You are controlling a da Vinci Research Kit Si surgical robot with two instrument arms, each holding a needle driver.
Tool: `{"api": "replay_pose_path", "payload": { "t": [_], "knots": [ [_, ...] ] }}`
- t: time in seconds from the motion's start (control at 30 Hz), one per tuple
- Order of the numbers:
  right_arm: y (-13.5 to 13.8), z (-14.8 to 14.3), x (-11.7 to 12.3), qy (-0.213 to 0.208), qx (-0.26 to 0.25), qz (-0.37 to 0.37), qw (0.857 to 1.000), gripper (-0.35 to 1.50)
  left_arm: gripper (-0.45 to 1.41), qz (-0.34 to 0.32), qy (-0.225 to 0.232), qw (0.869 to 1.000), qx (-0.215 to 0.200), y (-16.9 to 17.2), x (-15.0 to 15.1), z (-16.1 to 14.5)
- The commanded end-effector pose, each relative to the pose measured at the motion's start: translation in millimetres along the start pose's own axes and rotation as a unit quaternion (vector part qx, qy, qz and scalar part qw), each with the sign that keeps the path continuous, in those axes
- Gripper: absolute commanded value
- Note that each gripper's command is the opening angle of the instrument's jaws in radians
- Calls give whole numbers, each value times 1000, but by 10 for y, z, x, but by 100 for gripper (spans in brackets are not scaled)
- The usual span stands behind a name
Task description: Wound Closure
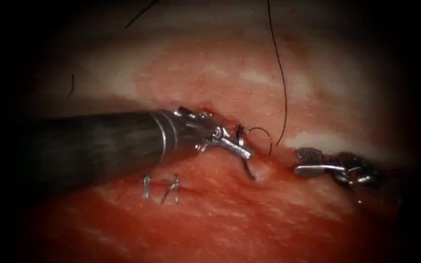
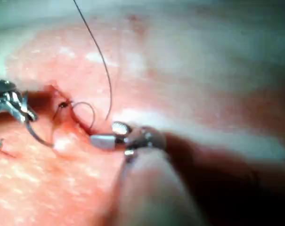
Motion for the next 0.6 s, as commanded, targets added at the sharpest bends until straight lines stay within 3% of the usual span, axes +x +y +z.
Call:
{"api": "replay_pose_path", "payload": {
  "t": [0.03, 0.23, 0.37, 0.6],
  "knots": [
    [-5, 9, -2, 0, 1, 0, 1000, 147, -45, -3, -1, 1000, 0, -2, -1, 4],
    [-48, 8, 4, 2, 15, -81, 997, 147, -45, 17, -15, 1000, 0, 36, 5, -4],
    [-90, 29, -2, 1, 48, -182, 982, 147, -45, 25, -14, 1000, 2, 44, 7, -12],
    [-99, 65, -11, -10, 55, -265, 963, 148, -45, 32, -14, 999, 3, 50, 5, -17]
  ]
}}
